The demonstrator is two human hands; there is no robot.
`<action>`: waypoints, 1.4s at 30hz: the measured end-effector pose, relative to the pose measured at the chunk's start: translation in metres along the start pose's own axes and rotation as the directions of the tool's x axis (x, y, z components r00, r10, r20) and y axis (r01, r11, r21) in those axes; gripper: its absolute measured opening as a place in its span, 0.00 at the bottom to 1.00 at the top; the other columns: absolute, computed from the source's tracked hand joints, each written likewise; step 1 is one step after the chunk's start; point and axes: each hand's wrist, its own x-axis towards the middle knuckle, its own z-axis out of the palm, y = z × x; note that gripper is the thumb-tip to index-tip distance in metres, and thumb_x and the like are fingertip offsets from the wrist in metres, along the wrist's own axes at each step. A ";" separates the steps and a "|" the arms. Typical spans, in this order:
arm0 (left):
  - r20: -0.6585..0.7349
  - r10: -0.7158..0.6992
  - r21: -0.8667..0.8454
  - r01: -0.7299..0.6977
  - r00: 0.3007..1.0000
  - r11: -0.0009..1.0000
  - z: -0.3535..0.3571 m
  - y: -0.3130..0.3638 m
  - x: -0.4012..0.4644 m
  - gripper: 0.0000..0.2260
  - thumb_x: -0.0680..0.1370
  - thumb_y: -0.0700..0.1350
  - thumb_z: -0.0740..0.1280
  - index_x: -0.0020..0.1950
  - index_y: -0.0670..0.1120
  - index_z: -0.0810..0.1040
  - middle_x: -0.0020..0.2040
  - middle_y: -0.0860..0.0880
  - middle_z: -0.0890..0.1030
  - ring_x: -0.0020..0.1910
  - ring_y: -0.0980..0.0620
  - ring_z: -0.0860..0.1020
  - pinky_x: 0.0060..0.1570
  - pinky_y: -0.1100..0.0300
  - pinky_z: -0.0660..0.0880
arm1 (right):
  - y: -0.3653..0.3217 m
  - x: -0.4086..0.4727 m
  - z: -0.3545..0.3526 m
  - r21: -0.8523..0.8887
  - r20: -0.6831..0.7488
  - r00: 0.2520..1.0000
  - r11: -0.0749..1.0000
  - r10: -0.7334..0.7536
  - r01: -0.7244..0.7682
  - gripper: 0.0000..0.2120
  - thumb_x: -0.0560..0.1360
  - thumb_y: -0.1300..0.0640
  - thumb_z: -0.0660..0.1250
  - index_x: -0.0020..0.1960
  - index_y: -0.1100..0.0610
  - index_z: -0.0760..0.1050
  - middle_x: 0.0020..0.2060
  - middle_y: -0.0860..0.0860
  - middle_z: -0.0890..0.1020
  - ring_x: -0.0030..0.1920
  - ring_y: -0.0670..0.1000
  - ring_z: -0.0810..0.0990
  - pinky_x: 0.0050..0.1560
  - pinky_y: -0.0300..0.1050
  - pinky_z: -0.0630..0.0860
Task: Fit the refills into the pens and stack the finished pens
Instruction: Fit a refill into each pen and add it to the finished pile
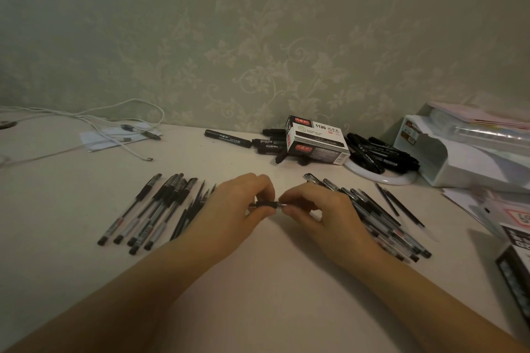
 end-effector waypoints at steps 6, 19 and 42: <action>-0.032 0.040 0.035 -0.039 0.999 0.999 0.000 0.000 0.002 0.04 0.75 0.44 0.72 0.47 0.46 0.81 0.44 0.54 0.73 0.42 0.59 0.73 0.42 0.70 0.68 | 0.004 0.000 0.000 0.118 0.021 0.994 0.987 0.105 -0.107 0.06 0.76 0.58 0.71 0.51 0.50 0.84 0.42 0.40 0.84 0.47 0.41 0.81 0.50 0.34 0.76; -0.073 0.085 0.006 -0.085 0.994 0.996 0.001 0.002 0.003 0.04 0.75 0.43 0.71 0.48 0.45 0.81 0.45 0.53 0.75 0.42 0.57 0.74 0.44 0.66 0.71 | 0.002 -0.001 0.001 0.150 -0.023 0.995 0.985 0.094 -0.089 0.06 0.76 0.59 0.71 0.51 0.52 0.84 0.44 0.42 0.85 0.48 0.43 0.82 0.51 0.37 0.78; -0.279 -0.691 0.271 0.745 0.667 0.610 -0.065 -0.096 -0.007 0.07 0.77 0.48 0.68 0.43 0.46 0.76 0.43 0.44 0.79 0.41 0.46 0.74 0.40 0.56 0.68 | 0.013 -0.001 0.014 -0.057 -0.111 0.993 0.998 -0.039 0.033 0.13 0.79 0.56 0.68 0.64 0.52 0.76 0.51 0.43 0.79 0.50 0.42 0.78 0.52 0.32 0.73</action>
